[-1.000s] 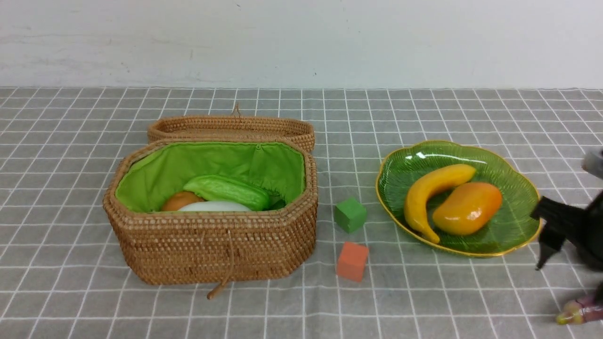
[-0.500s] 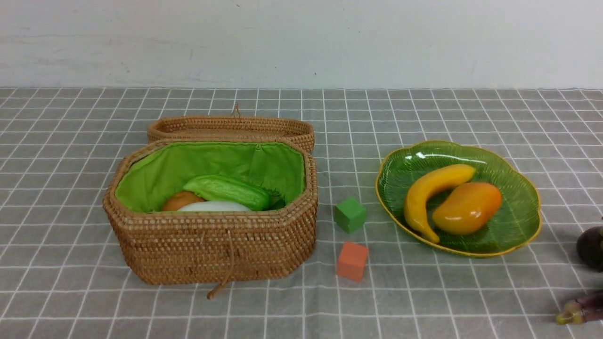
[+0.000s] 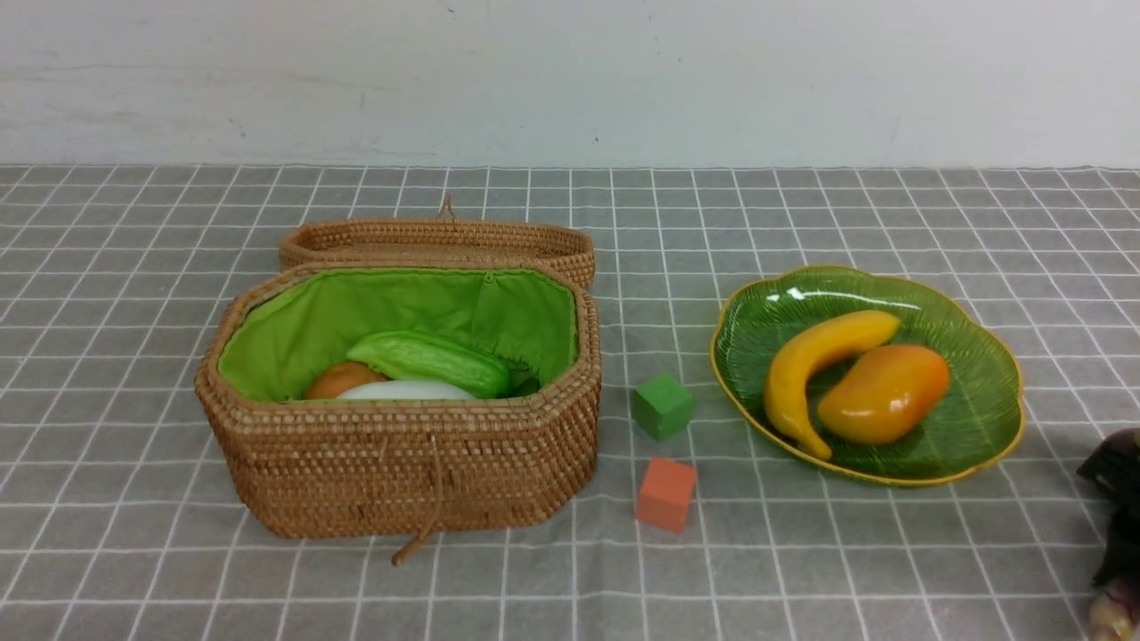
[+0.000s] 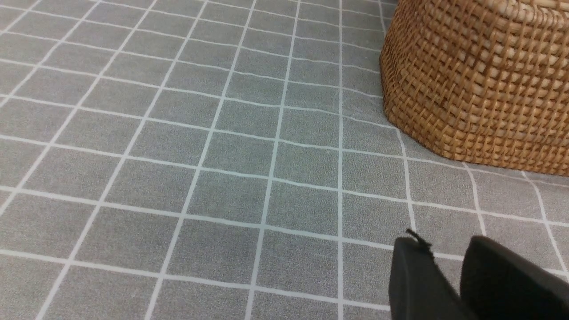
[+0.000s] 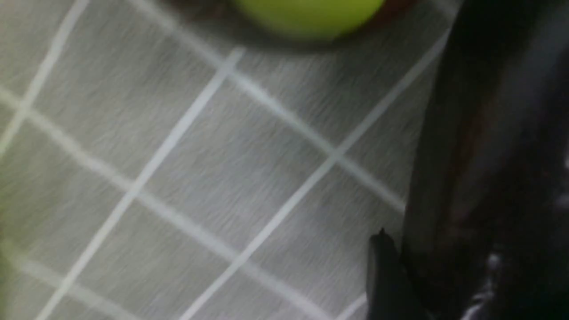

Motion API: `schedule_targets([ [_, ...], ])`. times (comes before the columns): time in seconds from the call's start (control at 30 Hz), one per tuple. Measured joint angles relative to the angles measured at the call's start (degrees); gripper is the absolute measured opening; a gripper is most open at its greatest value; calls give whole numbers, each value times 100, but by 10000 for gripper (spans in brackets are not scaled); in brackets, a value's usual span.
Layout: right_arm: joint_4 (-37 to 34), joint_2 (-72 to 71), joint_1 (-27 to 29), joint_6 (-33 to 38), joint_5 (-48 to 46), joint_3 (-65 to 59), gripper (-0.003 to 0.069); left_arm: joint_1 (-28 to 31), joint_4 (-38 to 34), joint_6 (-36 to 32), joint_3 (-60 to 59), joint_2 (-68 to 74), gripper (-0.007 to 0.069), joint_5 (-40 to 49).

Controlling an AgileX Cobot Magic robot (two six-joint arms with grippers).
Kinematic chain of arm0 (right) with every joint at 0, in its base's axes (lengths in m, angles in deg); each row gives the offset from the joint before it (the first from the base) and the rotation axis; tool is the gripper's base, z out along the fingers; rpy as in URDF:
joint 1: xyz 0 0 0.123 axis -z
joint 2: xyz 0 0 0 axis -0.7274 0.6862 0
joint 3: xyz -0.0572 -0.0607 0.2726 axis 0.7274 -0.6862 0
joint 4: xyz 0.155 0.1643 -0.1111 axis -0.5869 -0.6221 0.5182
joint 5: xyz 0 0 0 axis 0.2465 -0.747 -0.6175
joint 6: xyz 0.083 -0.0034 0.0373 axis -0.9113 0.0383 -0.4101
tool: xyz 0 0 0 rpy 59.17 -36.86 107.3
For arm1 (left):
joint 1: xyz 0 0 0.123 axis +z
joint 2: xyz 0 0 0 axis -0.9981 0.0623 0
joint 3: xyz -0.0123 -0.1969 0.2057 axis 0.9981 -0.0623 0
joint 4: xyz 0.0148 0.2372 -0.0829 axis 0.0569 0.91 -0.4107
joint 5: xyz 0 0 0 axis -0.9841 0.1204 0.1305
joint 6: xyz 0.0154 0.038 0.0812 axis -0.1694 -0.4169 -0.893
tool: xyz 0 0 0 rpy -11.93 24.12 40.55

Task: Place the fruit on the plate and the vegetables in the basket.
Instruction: Grab an eggplant with your right arm and place it in the basket on the left.

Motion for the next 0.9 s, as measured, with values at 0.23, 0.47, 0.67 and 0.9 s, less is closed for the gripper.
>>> schedule_targets([
  [0.23,-1309,-890,-1065,952,46,0,331,0,0,0,0,0,171,0],
  [0.47,-3041,-967,-2897,2549,906,559,331,0,0,0,0,0,179,0],
  [0.67,-3317,-258,-3973,4752,995,2289,331,0,0,0,0,0,185,0],
  [0.9,-3595,912,-4790,6879,1542,4128,331,0,0,0,0,0,186,0],
])
